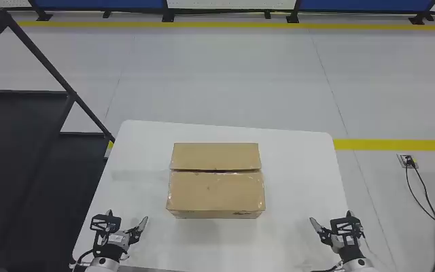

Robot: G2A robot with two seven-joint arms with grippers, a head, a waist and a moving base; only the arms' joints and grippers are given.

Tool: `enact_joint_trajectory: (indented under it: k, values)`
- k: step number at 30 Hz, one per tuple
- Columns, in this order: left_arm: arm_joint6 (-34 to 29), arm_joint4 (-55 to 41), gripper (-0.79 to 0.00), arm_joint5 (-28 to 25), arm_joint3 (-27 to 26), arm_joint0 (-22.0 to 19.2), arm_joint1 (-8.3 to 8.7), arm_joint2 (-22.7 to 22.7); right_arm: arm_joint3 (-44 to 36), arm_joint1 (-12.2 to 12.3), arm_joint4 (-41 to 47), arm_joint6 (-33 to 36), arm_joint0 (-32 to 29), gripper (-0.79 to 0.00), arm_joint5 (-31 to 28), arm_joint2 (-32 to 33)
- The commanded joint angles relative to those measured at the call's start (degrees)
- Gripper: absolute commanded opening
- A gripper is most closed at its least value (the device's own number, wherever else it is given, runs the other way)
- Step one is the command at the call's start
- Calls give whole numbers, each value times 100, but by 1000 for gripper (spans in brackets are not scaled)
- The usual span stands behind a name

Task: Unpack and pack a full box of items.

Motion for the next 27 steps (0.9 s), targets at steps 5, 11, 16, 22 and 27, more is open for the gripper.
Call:
enact_joint_trajectory:
  k: [5, 11, 16, 22, 27]
  values:
    - [0, 0, 0, 0, 0, 0, 0, 0, 0, 0, 0, 0, 0, -1, 0, 0]
    - [171, -210, 0, -254, -69, -29, -1, -64, -143, 0, -28, -7, 44, 0, -176, -22]
    - [264, -624, 0, -408, -363, -41, -13, -232, -786, 4, 405, 472, 58, 0, -641, 19]
    - [222, -1336, 0, -899, -710, -68, -2, -607, -1490, 5, 1373, 1428, 359, 0, -1150, -41]
    - [84, -1437, 0, -1109, -885, -69, 21, -851, -1859, 4, 1629, 2019, 621, 0, -1129, -151]
